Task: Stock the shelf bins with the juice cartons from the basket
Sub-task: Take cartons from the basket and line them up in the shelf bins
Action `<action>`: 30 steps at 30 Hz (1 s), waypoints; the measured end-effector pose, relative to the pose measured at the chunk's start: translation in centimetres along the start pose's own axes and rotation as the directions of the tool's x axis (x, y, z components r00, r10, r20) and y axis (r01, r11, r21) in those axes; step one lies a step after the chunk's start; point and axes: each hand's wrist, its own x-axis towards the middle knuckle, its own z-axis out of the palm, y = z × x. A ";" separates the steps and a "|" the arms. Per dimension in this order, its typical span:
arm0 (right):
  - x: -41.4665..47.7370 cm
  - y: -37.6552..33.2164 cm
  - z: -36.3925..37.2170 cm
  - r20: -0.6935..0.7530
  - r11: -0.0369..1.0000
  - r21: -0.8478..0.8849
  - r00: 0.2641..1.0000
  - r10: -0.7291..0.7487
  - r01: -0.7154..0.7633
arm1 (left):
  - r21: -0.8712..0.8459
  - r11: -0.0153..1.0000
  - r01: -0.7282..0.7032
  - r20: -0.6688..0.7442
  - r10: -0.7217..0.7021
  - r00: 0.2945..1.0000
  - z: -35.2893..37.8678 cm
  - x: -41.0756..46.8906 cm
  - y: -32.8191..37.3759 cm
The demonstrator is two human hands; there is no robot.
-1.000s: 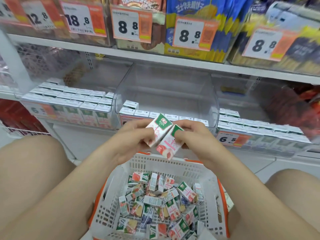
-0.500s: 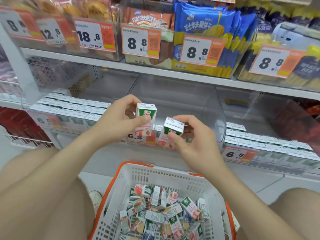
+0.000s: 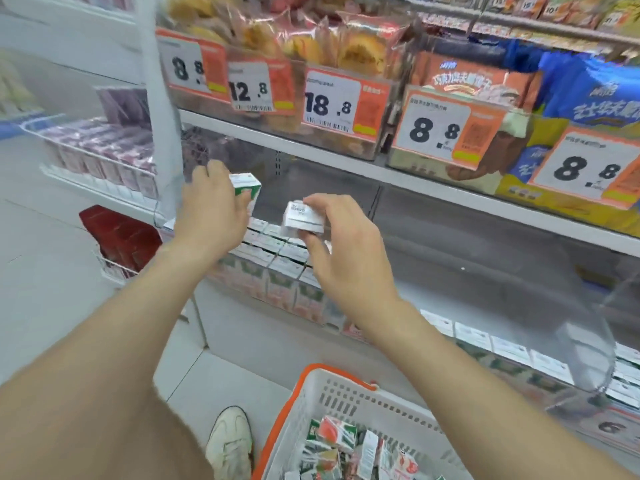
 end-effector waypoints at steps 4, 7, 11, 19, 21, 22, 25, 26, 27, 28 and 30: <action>5.4 1.3 5.5 0.094 0.989 -0.137 0.994 0.063 -0.050 | 0.069 0.992 0.108 -0.001 -0.108 0.994 -0.8 1.1 -3.8; 8.7 2.0 9.0 0.155 0.972 -0.186 0.973 0.171 -0.142 | 0.029 0.994 0.106 0.008 -0.106 0.994 -0.9 1.2 -4.7; 11.6 2.1 13.2 0.247 0.944 -0.161 0.915 0.320 -0.287 | 0.028 0.990 0.136 0.045 -0.138 0.989 -0.5 1.4 -4.2; 13.3 3.1 16.0 0.582 0.939 -0.190 0.737 0.343 -0.287 | 0.002 0.993 0.121 0.085 -0.121 0.989 -0.6 1.8 -3.7; 13.7 3.5 15.2 0.622 0.943 -0.145 0.714 0.321 -0.299 | -0.012 0.996 0.091 0.090 -0.090 0.992 -0.7 1.8 -3.7; 13.7 3.3 14.5 0.610 0.942 -0.101 0.728 0.313 -0.321 | -0.025 0.996 0.080 0.092 -0.078 0.993 -0.6 1.9 -3.7; 13.2 2.4 11.9 0.490 0.873 0.227 0.825 0.280 -0.431 | -0.104 0.991 0.090 0.093 -0.080 0.992 -0.5 2.0 -3.7; 12.6 2.2 11.1 0.472 0.831 0.348 0.847 0.245 -0.434 | -0.137 0.985 0.106 0.098 -0.093 0.991 -0.5 2.1 -3.6; 12.0 1.9 10.3 0.468 0.812 0.416 0.862 0.194 -0.409 | -0.172 0.979 0.112 0.110 -0.094 0.990 -0.6 2.1 -3.4; 11.3 1.6 9.7 0.459 0.837 0.419 0.877 0.140 -0.353 | -0.212 0.971 0.109 0.125 -0.083 0.989 -0.6 2.1 -3.2; 10.4 1.5 8.7 0.402 0.909 0.342 0.911 0.088 -0.239 | -0.303 0.949 0.088 0.153 -0.042 0.987 -1.0 2.0 -2.6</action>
